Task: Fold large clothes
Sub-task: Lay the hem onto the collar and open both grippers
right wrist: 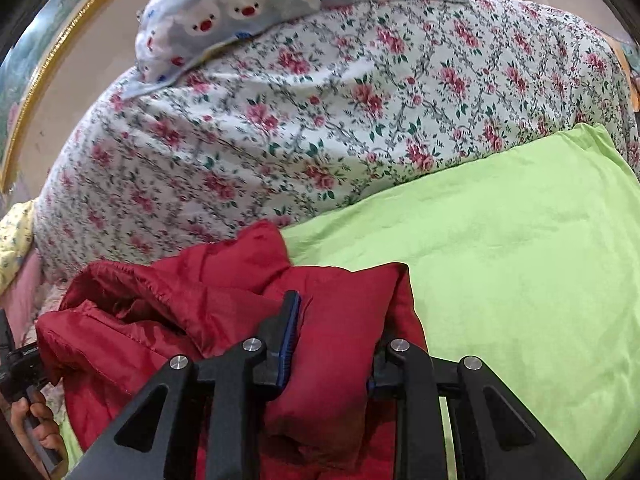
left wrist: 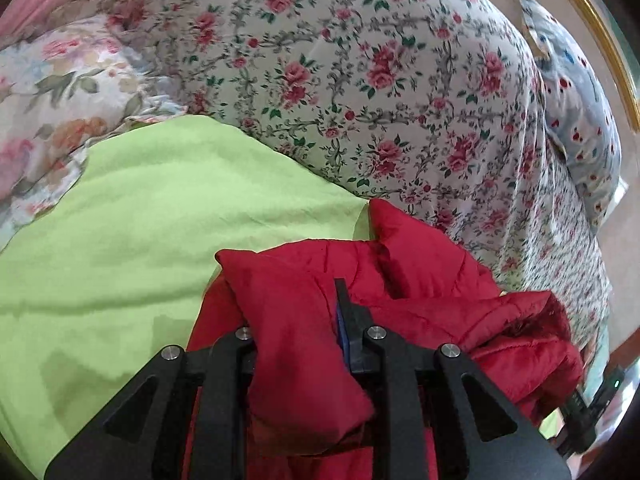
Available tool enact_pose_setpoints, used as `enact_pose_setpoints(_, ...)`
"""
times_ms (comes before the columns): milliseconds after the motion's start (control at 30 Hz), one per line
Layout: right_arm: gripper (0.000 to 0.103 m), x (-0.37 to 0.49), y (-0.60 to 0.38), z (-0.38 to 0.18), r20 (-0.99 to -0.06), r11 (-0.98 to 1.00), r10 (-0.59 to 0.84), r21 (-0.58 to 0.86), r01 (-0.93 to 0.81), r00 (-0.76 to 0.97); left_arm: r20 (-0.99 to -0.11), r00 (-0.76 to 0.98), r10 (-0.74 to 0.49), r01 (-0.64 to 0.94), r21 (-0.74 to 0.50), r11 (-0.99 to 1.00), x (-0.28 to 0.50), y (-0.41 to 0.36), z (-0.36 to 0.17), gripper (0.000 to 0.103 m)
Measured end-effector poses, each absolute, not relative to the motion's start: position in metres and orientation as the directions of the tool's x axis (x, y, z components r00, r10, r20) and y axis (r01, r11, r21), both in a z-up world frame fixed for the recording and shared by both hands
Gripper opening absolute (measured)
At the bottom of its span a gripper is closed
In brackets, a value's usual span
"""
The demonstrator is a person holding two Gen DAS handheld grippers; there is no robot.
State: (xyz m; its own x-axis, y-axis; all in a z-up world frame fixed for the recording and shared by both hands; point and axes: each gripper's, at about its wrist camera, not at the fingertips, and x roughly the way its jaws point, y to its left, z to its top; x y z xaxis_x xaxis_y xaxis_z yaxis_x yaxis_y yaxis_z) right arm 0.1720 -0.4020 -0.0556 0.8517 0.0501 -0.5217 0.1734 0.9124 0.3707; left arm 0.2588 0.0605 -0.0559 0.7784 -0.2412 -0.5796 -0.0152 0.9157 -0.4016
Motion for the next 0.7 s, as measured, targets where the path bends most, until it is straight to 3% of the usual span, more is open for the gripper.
enact_pose_setpoints(167, 0.025, 0.191, -0.396, -0.068, -0.538, 0.931, 0.017, 0.316, 0.183, 0.843, -0.573, 0.760, -0.306, -0.022, -0.494, 0.869, 0.279, 0.072, -0.072, 0.021)
enact_pose_setpoints(567, 0.025, 0.232, -0.396, -0.085, -0.591, 0.923, 0.003, 0.312, 0.225, 0.806, -0.590, 0.751, -0.298, -0.028, -0.479, 0.877, 0.287, 0.070, -0.070, 0.024)
enact_pose_setpoints(700, 0.025, 0.239, -0.399, -0.090, -0.603, 0.913, 0.013, 0.332, 0.236, 0.798, -0.567, 0.782, -0.257, -0.008, -0.422, 0.906, 0.266, 0.061, -0.040, 0.033)
